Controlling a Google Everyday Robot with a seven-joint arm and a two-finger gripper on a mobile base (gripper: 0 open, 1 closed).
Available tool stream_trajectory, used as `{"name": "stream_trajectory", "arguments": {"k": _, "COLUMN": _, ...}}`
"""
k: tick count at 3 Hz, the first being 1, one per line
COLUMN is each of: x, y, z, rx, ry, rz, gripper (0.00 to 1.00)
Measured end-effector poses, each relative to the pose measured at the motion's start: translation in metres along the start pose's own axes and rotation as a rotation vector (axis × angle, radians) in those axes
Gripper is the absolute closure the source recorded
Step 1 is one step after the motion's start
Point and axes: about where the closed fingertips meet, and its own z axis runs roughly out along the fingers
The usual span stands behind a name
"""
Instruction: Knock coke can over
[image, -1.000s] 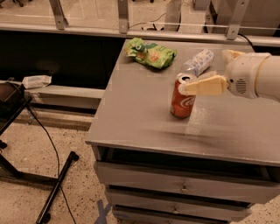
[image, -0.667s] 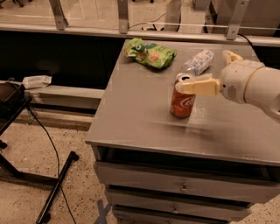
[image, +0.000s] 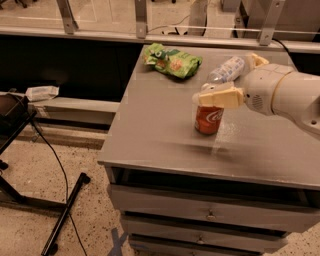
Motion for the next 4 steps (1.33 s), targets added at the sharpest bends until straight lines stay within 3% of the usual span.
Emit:
{"name": "stream_trajectory", "arguments": {"k": 2, "x": 0.028, "y": 0.026, "z": 0.008, "rx": -0.080, "ry": -0.020, "rz": 0.080, "gripper": 0.00}}
{"name": "stream_trajectory", "arguments": {"k": 3, "x": 0.040, "y": 0.033, "z": 0.013, "rx": -0.095, "ry": -0.034, "rz": 0.117, "gripper": 0.00}}
{"name": "stream_trajectory", "arguments": {"k": 4, "x": 0.047, "y": 0.034, "z": 0.018, "rx": -0.096, "ry": -0.058, "rz": 0.153, "gripper": 0.15}}
